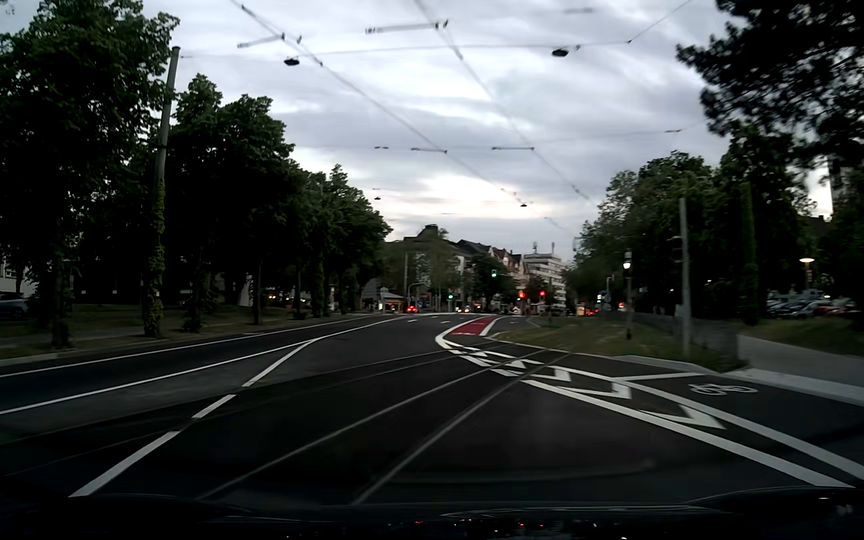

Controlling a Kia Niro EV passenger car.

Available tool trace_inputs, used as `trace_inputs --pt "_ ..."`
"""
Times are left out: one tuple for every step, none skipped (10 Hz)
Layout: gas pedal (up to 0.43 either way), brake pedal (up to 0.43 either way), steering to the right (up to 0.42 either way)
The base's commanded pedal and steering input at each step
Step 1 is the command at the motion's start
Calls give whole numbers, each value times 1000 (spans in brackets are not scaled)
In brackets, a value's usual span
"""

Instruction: Follow the waypoints while adhering to traffic rules and regulations

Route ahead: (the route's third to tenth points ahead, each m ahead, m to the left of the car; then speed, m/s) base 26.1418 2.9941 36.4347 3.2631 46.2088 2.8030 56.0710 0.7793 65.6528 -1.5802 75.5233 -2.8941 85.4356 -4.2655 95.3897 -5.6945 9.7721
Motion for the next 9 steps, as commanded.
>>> trace_inputs --pt "98 0 -67" --pt "98 0 -61" --pt "98 0 -56" --pt "98 0 -52" --pt "98 0 -46" --pt "98 0 -40" --pt "98 0 -34" --pt "110 0 -26" --pt "110 0 -19"
